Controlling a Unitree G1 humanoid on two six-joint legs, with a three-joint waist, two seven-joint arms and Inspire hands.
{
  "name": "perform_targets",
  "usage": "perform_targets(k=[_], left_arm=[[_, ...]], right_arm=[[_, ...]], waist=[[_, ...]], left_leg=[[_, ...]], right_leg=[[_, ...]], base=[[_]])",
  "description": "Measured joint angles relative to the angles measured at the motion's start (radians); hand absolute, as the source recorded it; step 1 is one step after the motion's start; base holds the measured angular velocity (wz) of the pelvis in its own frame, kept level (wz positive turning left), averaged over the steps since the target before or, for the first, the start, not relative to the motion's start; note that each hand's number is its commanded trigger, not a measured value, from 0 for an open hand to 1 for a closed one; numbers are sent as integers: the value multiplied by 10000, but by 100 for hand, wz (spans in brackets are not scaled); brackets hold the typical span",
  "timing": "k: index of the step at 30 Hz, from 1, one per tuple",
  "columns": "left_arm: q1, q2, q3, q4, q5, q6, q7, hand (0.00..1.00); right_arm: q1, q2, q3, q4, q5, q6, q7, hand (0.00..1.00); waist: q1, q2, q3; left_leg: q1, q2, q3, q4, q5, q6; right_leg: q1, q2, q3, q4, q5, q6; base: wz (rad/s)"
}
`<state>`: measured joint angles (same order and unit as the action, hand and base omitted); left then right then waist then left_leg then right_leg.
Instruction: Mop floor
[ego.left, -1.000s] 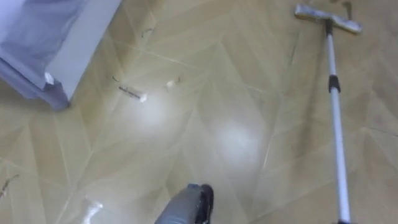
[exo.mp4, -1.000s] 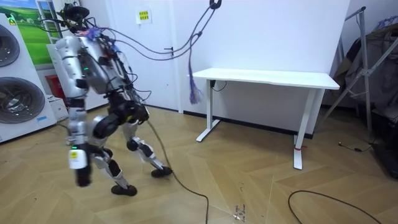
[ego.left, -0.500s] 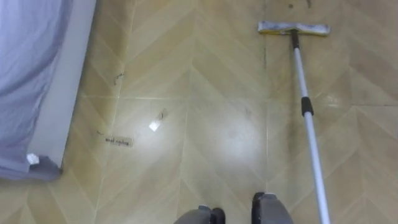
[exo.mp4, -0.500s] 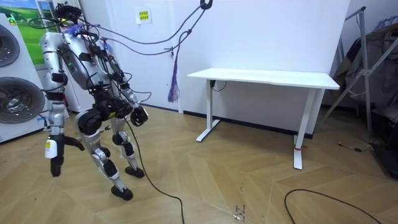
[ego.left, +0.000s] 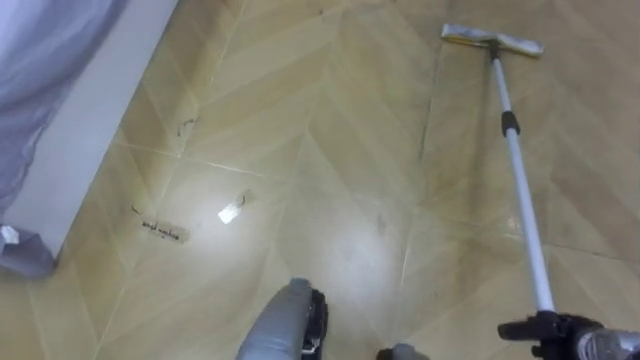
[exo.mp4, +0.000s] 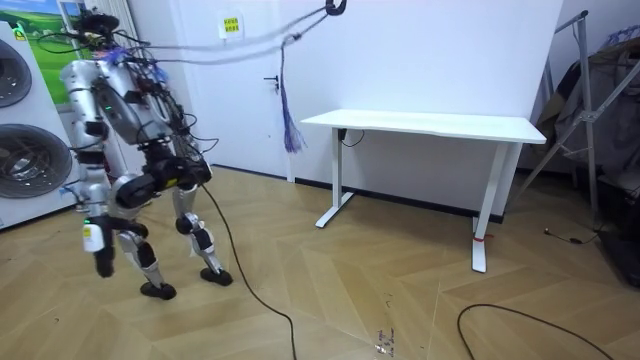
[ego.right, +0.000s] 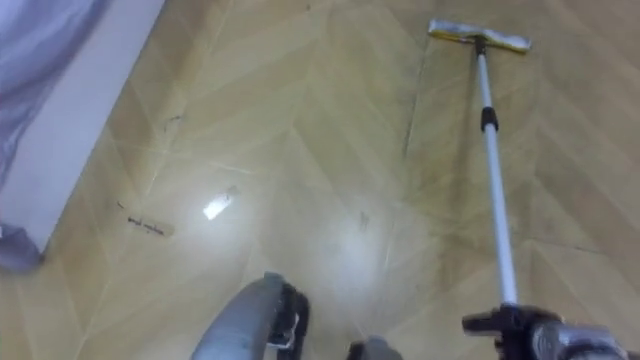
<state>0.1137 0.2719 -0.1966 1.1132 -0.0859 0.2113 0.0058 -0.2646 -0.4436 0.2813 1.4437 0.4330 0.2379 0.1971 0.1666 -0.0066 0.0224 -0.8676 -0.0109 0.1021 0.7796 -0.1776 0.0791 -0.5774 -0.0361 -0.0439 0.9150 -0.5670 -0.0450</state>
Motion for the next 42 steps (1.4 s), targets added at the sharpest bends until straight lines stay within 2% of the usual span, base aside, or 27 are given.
perform_targets(k=[1,3,5,7,10,12,14,17,19,22,23,24,25,26,27,28,29,30,31,32,33,34,36,37,38,40,42], left_arm=[[-197,-96,3,139,4,-27,-42,0],[-363,-238,4,184,-2,-236,-90,0],[-418,-457,88,132,-13,-334,-101,0],[-419,-544,213,95,-61,-446,-78,0],[-391,-700,322,115,-196,-375,-53,0],[-219,-815,357,113,-199,-341,166,0],[-186,-820,375,120,-193,-233,322,0],[-191,-889,382,121,-96,-169,399,0],[-247,-856,350,114,-424,-137,394,0],[-255,-569,333,104,-1186,-22,470,0],[-245,-344,218,94,-1704,-23,570,0],[-176,-89,-132,85,-1998,-25,645,0],[-117,-17,-249,76,-2001,-27,694,0],[-72,14,-490,66,-2061,-56,731,0],[-29,15,-554,-45,-2043,-74,695,0],[17,15,-549,-127,-2011,-84,671,0],[154,16,-486,-361,-1894,-71,605,0],[272,3,-466,-465,-1696,-52,473,0],[435,-11,-372,-699,-1357,18,285,0],[474,-12,-348,-784,-1193,14,196,0],[584,-8,-332,-804,-955,1,10,0],[592,-15,-239,-693,-893,75,-165,0],[245,-17,52,-437,-783,84,-223,0],[-62,-101,227,-312,-765,82,-169,0],[-193,-163,319,-306,-762,75,-133,0],[-407,-416,434,-348,-760,-228,137,0],[-507,-592,581,-347,-731,-393,378,0]], right_arm=[[434,-7,14,97,-26,-28,15,100],[936,31,22,328,-56,-63,-44,100],[1585,152,29,363,-37,-144,-244,100],[1813,340,11,362,-12,-208,-500,100],[1800,658,10,298,-56,-450,-1076,100],[1836,965,17,192,-112,-446,-1476,100],[1867,1276,-25,161,-115,-442,-1636,100],[1732,1455,-503,3,-463,-243,-1655,100],[1328,1318,-546,23,-458,5,-1595,100],[83,890,-540,154,-413,175,-1347,100],[-432,708,-584,186,-306,161,-1266,100],[-1024,572,-638,135,-389,167,-1213,100],[-1313,491,-641,29,-419,164,-1175,100],[-1735,292,-608,-271,-404,103,-1080,100],[-1973,107,-635,-492,-126,-25,-888,100],[-2129,51,-699,-503,9,-74,-751,100],[-2326,32,-734,-468,181,-40,-592,100],[-2236,34,-726,-459,372,33,-474,100],[-1878,32,-703,-488,383,13,-418,100],[-1707,31,-675,-486,371,11,-422,100],[-1230,33,-569,-531,376,15,-377,100],[-696,15,-462,-537,409,-6,-327,100],[207,131,-472,-333,468,-74,-291,100],[641,203,-466,-66,427,-91,-292,100],[865,213,-464,64,375,-91,-316,100],[1900,363,-457,230,308,-109,-643,100],[2274,695,-458,253,309,-140,-999,100]], waist=[[-191,136,-7],[-256,252,-58],[-546,756,-268],[-615,1006,-233],[-620,1388,-57],[-799,1623,-91],[-858,1500,-42],[-899,1219,-29],[-800,1070,-50],[-533,551,-28],[-339,215,-33],[-185,-123,-43],[-92,-229,-38],[6,-416,43],[149,-611,100],[191,-625,111],[244,-714,177],[243,-728,208],[236,-668,183],[248,-614,170],[254,-471,109],[215,-260,-14],[-83,-187,-56],[-254,-115,-68],[-321,-39,-68],[-589,455,-258],[-749,718,-180]], left_leg=[[186,-191,124,47,-357,285],[539,-471,433,95,-768,468],[983,-788,459,202,-1248,772],[1341,-972,214,142,-1483,848],[1804,-1292,-679,-192,-1661,783],[2244,-1471,-1323,-641,-1627,721],[2559,-1632,-1641,-857,-1650,613],[2577,-1635,-1883,-569,-1858,316],[2409,-1416,-1797,2,-1996,58],[1610,-1069,-1421,1947,-1931,-370],[986,-807,-1125,3253,-1370,-1082],[303,-560,-841,4550,-257,-1320],[-44,-451,-740,5101,450,-1312],[-726,-379,-705,5973,2159,-1395],[-1469,-365,-644,6691,3189,-1371],[-1829,-316,-660,7019,2959,-1231],[-2290,-159,-550,7104,2118,-1009],[-2232,1,-362,6057,1368,-890],[-1632,67,-227,3901,974,-916],[-1282,77,-221,2854,912,-931],[-447,159,-237,754,914,-928],[133,168,-252,-659,755,-687],[499,-217,7,-834,268,67],[646,-488,61,-684,-105,227],[712,-632,57,-528,-306,375],[1025,-878,-26,3,-1064,691],[1365,-927,-74,27,-1361,790]], right_leg=[[204,-134,158,-74,-81,158],[18,-363,559,825,236,683],[-180,-545,780,1939,1142,997],[-391,-441,1153,2432,1621,1070],[-1407,57,1315,2318,1494,902],[-1759,141,1044,447,1535,835],[-1737,-68,970,-1322,1900,761],[-1530,-388,227,-1544,2692,380],[-1451,-402,-210,-1311,2482,148],[-1488,-326,-622,-639,1836,-162],[-1526,-278,-646,-237,1517,-283],[-1532,-180,-555,131,1202,-398],[-1507,-163,-550,276,1148,-402],[-1383,-168,-561,449,984,-545],[-1289,-195,-541,520,767,-674],[-1237,-214,-553,567,697,-688],[-1069,-273,-610,559,586,-611],[-758,-276,-611,394,461,-446],[-363,-283,-610,85,362,-301],[-174,-281,-617,-67,330,-250],[264,-292,-665,-430,266,-171],[637,-359,-783,-739,154,-66],[1155,-744,-893,-1019,-13,217],[1034,-950,-693,-300,121,413],[716,-1027,-572,441,418,602],[-248,-950,267,2797,2219,750],[-937,-670,720,3412,2223,790]], base=[[25],[0],[0],[-33],[-59],[-17],[3],[31],[38],[22],[7],[0],[-7],[0],[8],[16],[20],[27],[23],[7],[-9],[0],[47],[54],[33],[16],[-3]])
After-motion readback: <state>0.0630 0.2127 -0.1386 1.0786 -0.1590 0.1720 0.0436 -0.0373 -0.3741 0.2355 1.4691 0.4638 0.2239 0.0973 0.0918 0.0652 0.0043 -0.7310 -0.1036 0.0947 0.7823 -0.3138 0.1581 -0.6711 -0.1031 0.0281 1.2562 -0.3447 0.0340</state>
